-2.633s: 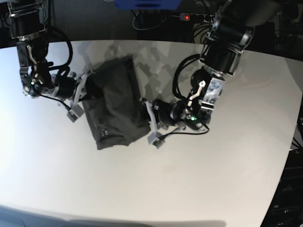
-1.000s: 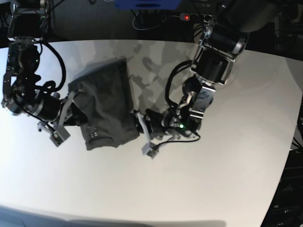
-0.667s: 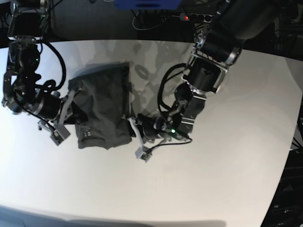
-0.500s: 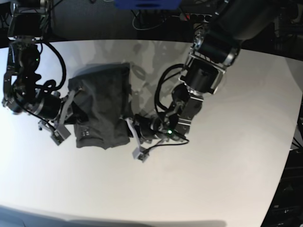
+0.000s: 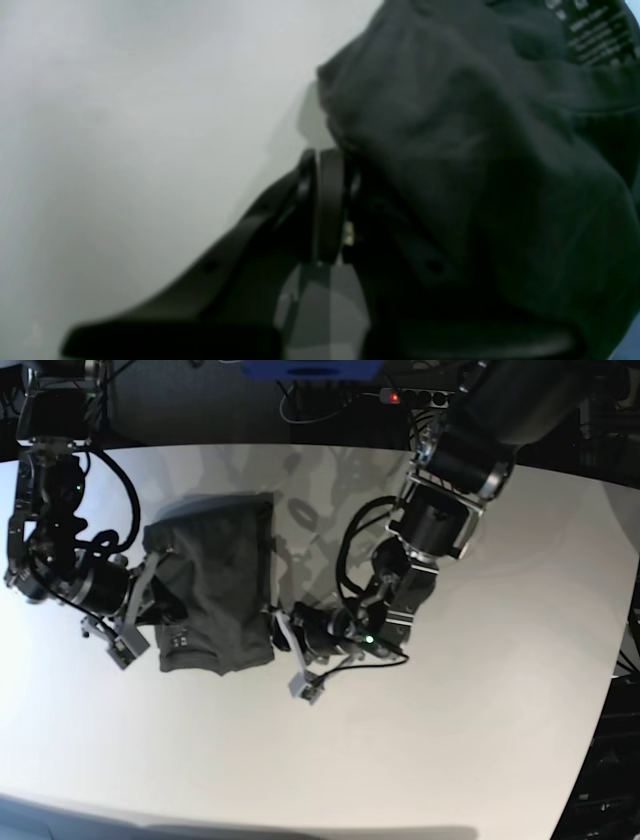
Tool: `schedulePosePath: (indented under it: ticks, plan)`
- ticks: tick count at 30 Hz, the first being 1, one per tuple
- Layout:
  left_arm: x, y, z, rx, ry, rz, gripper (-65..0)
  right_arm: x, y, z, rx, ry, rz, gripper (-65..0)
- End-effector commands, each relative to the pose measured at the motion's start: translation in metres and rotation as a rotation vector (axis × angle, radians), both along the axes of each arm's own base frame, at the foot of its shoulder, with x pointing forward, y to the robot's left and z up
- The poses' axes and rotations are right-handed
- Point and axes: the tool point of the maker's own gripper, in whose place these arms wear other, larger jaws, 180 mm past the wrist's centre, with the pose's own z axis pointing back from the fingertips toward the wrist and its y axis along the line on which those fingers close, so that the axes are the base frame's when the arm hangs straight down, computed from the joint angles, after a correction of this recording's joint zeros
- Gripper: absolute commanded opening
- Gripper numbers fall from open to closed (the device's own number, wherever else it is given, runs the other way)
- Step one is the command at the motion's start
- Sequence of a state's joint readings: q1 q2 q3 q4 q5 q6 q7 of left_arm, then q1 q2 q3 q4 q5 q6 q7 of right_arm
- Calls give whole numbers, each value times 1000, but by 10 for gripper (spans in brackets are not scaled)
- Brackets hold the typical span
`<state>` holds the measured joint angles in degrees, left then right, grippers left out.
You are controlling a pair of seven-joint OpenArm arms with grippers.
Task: Fold the T-shirt properly
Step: 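Hold the bundle with the right gripper and pull the left gripper away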
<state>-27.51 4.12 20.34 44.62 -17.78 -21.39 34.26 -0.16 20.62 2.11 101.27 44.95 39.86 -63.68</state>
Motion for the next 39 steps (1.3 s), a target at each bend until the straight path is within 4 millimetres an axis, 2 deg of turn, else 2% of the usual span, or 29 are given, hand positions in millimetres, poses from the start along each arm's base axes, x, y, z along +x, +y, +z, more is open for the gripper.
schedulePosePath:
  ticks: [1, 13, 22, 27, 33, 39]
  plan:
    - [14, -7, 19, -18, -46, -7, -628, 8, -1, 14, 8, -48, 6, -649]
    - [37, -11, 43, -20, -107, -12, -628, 5, 3, 10, 8, -36, 19, -649]
    - [59, -18, 73, -29, -171, -19, -628, -3, 3, 3, 9, -12, 19, -649]
    - [65, -24, 83, -35, -192, -26, -628, -4, 3, 2, 8, -10, 19, -649]
    - [70, -22, 86, -1, -244, -35, -628, -4, 3, 3, 8, -11, 19, -649]
    - [69, -30, 89, 8, -261, -50, -628, -3, 3, 4, 7, -15, 19, -649]
